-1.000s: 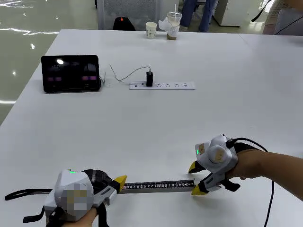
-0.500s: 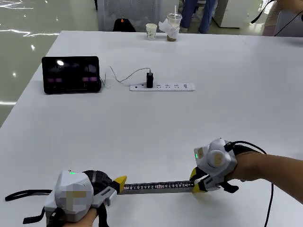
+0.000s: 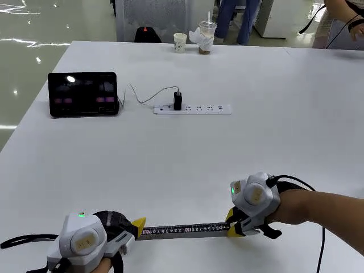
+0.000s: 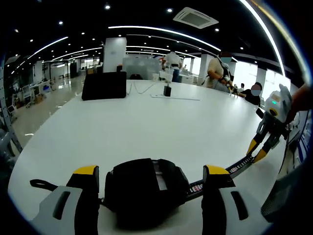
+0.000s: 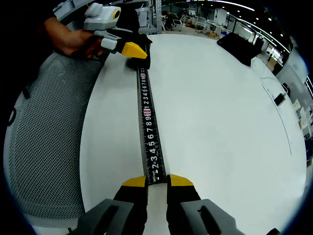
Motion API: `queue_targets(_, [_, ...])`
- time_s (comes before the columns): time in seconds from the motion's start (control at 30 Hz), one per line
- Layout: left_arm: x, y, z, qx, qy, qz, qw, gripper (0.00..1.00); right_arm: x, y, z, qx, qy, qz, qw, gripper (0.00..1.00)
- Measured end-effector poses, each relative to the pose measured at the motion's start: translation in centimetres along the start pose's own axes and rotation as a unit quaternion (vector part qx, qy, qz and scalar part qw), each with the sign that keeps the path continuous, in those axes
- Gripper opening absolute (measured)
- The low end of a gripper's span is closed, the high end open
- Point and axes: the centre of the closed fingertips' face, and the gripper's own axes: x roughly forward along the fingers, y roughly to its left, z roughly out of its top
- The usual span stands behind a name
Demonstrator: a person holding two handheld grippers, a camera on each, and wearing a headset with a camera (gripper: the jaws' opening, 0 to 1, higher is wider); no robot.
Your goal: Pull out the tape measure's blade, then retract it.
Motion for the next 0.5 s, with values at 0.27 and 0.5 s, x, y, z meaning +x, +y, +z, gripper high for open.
queue_targets(0.27, [-0.1,0.6,-0.7,-0.004,0.018,0.011,0.9998,0.72,0.1,0.2,0.0,0.004,0.034,0.009,0.9994,0.1])
queue_targets(0.5, [-0.2,0.5,-1.4,-0.014,0.038,0.008,0.9992,0.66,0.2,0.4,-0.1,-0.009,0.068,0.019,0.9975,0.1])
